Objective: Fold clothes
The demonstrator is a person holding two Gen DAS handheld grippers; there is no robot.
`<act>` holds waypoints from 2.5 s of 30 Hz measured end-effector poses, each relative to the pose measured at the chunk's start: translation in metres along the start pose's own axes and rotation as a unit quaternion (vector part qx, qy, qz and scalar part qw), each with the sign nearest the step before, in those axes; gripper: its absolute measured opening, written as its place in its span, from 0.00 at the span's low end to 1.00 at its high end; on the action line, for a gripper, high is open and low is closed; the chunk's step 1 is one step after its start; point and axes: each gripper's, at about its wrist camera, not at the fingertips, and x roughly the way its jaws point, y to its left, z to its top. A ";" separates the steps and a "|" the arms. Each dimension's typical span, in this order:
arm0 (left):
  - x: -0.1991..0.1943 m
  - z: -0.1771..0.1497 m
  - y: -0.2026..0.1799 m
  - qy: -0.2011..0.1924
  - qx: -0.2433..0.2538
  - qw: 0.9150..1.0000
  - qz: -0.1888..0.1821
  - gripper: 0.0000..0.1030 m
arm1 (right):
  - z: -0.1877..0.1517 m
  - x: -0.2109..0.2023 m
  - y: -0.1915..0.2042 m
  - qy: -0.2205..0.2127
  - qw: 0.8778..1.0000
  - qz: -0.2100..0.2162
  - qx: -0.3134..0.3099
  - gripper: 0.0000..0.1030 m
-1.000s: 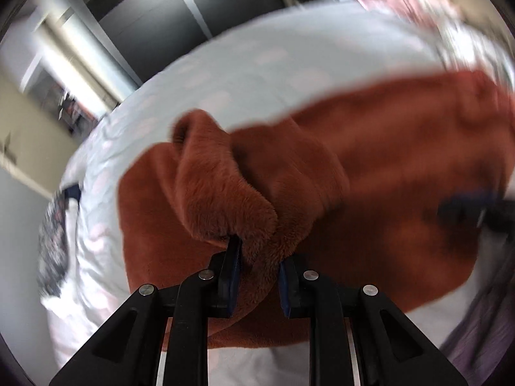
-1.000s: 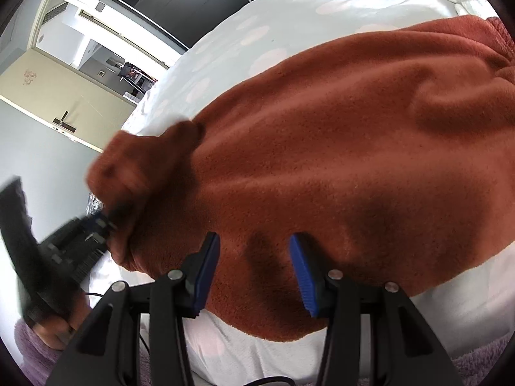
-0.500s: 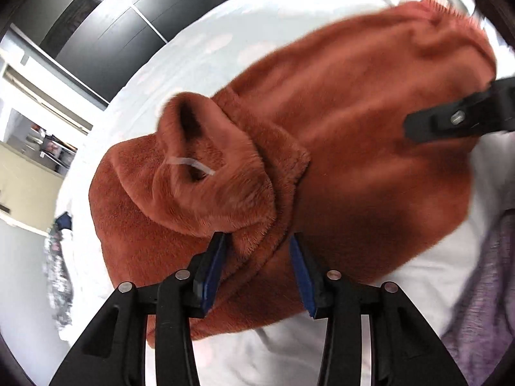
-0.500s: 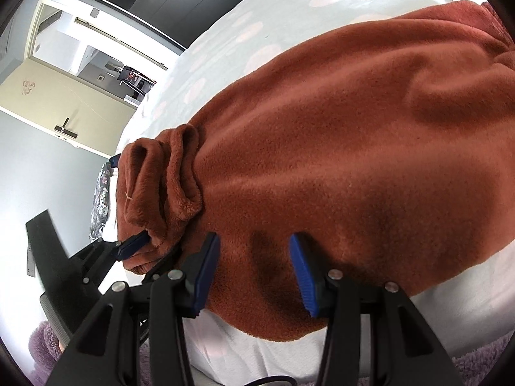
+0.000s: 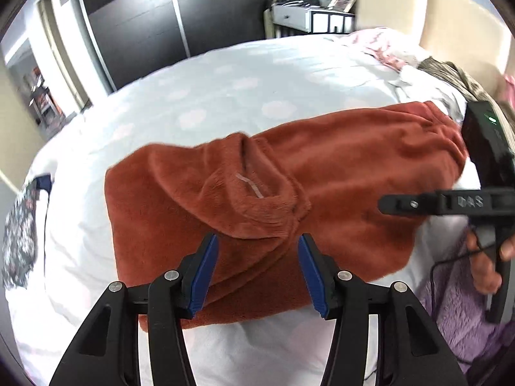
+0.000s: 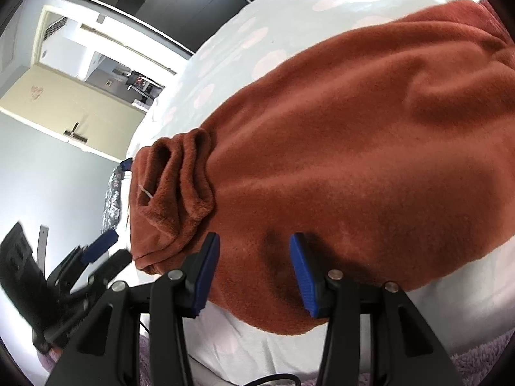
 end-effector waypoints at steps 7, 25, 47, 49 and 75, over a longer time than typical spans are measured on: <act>0.020 0.013 0.002 -0.014 -0.016 1.000 0.008 0.52 | -0.001 0.011 0.018 0.009 0.999 -0.011 -0.052 0.31; 0.095 0.029 -0.025 0.071 -0.013 0.992 -0.108 0.52 | 0.013 0.040 0.011 0.031 0.999 0.000 -0.030 0.26; 0.077 0.008 -0.036 0.066 0.018 0.995 -0.067 0.71 | 0.032 0.073 -0.011 0.075 0.996 0.034 0.036 0.27; 0.065 0.007 -0.030 0.054 0.004 0.996 -0.068 0.71 | 0.033 0.073 -0.011 0.069 0.996 0.041 0.038 0.27; 0.019 -0.029 0.167 0.054 -0.323 0.943 0.054 0.71 | 0.063 0.069 0.056 0.019 0.995 0.018 -0.100 0.29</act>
